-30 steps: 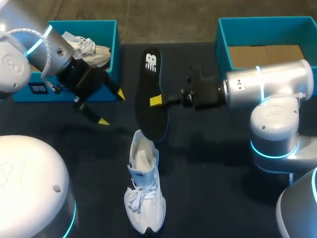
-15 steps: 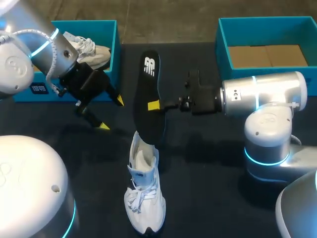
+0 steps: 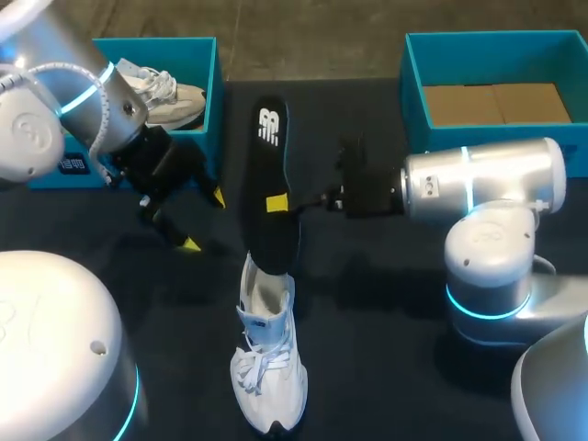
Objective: Take the shoe out of the shoebox, open the shoe tongue, remove and reinsert the insole, then place the shoe into the shoebox
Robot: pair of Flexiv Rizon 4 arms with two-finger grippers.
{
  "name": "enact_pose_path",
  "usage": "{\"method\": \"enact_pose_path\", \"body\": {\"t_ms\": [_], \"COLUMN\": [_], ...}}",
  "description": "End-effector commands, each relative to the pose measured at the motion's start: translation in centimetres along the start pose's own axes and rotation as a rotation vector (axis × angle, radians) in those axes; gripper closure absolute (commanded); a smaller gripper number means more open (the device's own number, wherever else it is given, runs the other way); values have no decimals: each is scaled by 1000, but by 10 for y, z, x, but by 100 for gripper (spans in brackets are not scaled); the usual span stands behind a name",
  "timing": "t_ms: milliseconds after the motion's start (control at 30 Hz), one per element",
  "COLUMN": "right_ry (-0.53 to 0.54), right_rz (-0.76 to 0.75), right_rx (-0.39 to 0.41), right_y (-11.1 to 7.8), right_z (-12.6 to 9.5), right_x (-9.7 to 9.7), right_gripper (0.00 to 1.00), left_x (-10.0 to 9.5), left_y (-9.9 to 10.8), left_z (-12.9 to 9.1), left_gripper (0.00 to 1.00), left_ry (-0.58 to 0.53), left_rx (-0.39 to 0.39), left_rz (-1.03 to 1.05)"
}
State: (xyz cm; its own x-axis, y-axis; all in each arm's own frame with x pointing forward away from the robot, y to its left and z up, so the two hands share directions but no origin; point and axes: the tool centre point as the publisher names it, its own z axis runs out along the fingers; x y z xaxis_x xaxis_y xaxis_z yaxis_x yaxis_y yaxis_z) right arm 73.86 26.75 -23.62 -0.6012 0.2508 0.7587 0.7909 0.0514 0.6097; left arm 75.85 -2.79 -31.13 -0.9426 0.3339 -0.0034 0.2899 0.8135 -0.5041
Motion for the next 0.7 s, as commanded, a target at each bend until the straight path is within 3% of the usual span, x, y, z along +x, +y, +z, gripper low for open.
{"method": "enact_pose_path", "body": {"t_ms": [33, 633, 700], "right_ry": [-5, -4, -13], "right_rz": [-16, -47, -56], "right_rx": [-23, -34, -14], "right_y": [-4, -6, -8], "right_z": [10, 15, 18], "right_x": [0, 1, -4], "right_gripper": [100, 100, 100], "left_x": [4, 9, 10], "left_y": [3, 2, 1], "left_z": [8, 12, 20], "left_gripper": [0, 0, 0], "left_ry": [3, 11, -5], "left_rx": [-1, -10, -40], "left_rz": [-24, -31, -62]}}
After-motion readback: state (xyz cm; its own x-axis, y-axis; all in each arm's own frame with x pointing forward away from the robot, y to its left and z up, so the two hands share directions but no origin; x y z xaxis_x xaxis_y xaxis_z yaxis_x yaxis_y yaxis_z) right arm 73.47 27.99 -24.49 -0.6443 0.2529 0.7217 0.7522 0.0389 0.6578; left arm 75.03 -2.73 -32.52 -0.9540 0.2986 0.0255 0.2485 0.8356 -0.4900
